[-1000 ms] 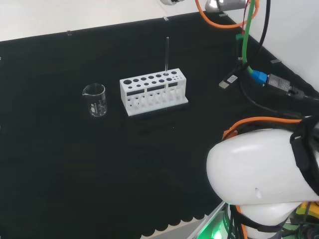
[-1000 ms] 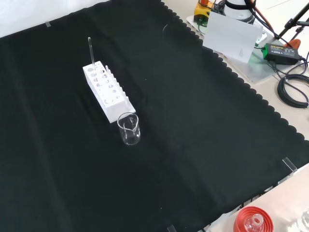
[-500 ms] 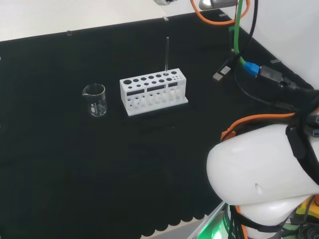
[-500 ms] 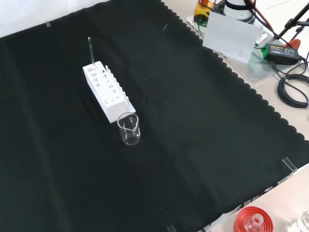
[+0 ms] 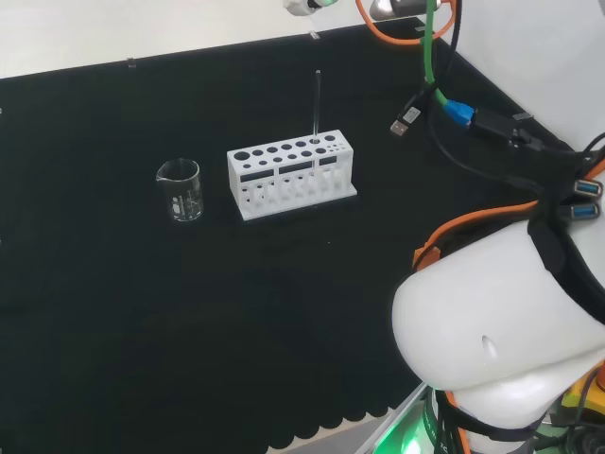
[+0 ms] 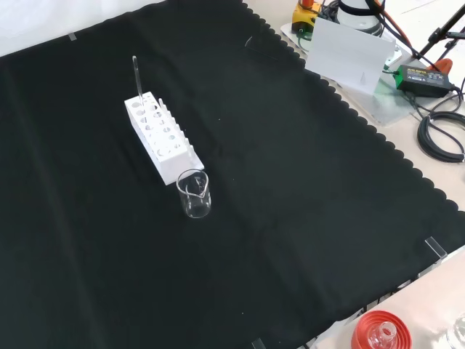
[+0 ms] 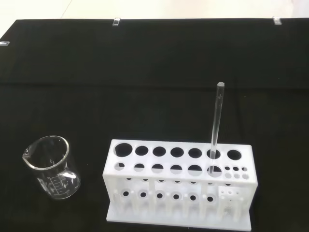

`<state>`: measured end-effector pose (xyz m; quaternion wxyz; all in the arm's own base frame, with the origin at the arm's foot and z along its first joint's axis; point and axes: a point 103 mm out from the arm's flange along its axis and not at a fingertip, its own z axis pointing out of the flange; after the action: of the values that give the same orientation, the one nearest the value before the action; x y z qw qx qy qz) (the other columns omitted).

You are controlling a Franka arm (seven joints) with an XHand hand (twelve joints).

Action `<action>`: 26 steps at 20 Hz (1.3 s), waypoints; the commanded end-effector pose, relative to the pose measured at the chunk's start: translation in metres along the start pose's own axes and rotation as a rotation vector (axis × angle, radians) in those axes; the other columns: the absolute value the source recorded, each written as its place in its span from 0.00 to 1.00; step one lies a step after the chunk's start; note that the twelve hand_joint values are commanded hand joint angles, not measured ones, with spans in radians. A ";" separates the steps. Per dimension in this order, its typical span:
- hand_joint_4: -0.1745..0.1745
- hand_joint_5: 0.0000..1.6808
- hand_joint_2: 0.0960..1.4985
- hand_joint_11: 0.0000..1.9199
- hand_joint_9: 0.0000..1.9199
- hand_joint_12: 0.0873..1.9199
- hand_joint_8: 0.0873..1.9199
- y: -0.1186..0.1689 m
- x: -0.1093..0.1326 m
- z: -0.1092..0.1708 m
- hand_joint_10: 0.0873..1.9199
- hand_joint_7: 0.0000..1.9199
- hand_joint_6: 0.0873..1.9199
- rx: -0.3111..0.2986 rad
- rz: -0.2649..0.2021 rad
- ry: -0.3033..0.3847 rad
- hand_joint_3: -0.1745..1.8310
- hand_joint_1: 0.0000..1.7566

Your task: Take the glass rod from the white test tube rack.

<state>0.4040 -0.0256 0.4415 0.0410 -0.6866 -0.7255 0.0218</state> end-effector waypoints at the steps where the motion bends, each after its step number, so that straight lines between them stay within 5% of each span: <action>1: 0.46 0.19 0.51 0.10 0.19 0.73 0.35 0.023 -0.012 0.006 0.42 0.09 0.00 -0.001 -0.028 0.008 0.27 0.33; 26: 0.44 0.22 0.56 0.14 0.23 0.72 0.37 0.054 -0.037 0.058 0.40 0.15 0.00 0.069 -0.075 0.014 0.29 0.31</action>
<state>0.4495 -0.0529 0.3885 0.0652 -0.6590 -0.7482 0.0415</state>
